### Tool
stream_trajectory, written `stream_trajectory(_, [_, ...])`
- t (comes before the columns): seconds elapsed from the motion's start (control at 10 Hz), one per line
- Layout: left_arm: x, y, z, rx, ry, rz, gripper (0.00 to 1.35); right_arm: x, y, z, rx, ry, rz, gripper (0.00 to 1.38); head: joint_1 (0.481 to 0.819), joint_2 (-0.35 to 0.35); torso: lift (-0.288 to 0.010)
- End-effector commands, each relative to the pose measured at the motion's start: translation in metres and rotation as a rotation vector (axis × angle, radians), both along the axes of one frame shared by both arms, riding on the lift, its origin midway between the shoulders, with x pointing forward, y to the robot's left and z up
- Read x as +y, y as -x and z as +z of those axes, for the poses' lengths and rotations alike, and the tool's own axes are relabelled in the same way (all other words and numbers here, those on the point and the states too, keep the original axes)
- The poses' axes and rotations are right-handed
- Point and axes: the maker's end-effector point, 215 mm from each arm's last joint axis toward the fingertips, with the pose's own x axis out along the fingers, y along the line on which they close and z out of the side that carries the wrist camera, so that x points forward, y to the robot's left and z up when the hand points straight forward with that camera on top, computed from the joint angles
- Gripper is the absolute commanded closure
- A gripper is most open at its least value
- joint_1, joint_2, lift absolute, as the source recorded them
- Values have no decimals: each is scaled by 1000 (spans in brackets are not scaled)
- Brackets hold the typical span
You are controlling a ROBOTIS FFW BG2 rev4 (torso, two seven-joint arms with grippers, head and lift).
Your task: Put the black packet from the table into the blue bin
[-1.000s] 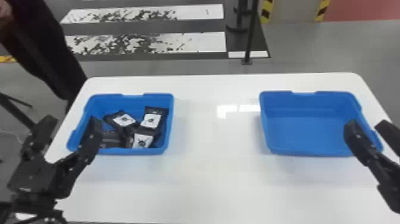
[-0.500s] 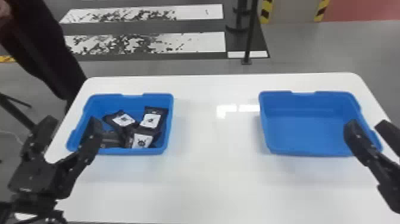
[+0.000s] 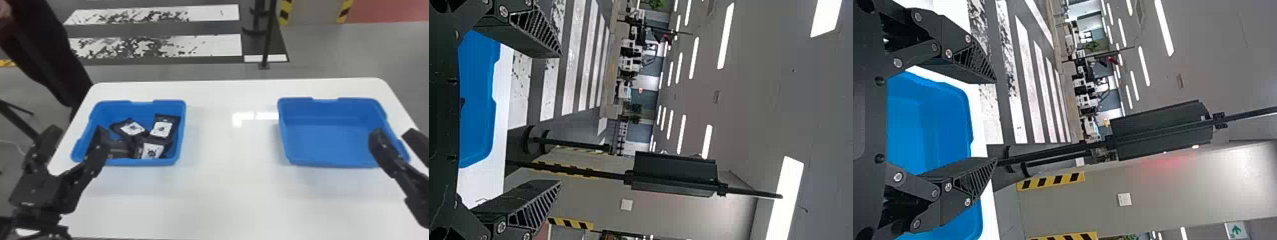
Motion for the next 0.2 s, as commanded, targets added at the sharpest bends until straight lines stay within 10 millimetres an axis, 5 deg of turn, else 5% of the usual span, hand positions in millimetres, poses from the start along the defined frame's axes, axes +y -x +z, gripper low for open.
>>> stream_trajectory(0.0, [0,0,-1,4,4,0,133,0,0,0,1,3,-1,510,695,68,-110])
stream_trajectory(0.1, [0,0,0,-1,3,0,133,0,0,0,1,3,0,510,695,68,-110])
